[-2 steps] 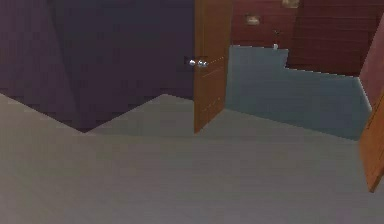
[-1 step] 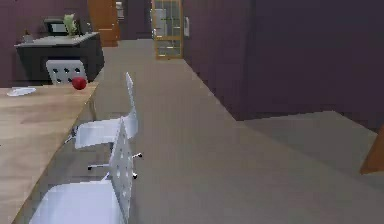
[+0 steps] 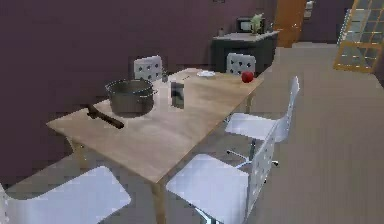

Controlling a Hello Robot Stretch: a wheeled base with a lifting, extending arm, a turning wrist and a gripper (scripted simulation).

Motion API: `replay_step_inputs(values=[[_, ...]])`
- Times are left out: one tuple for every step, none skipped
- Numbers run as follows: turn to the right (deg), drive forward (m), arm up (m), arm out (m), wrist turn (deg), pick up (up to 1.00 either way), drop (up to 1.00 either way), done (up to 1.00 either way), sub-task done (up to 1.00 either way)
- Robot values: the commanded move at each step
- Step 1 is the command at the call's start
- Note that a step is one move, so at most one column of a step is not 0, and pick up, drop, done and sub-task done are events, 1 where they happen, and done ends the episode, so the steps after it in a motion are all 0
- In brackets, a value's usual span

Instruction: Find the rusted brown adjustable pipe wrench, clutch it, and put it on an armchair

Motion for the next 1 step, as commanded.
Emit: replay_step_inputs(values=[[-45.0,0.00,0.00,0.00,0.0,0.00,0.00,0.00,0.00]])
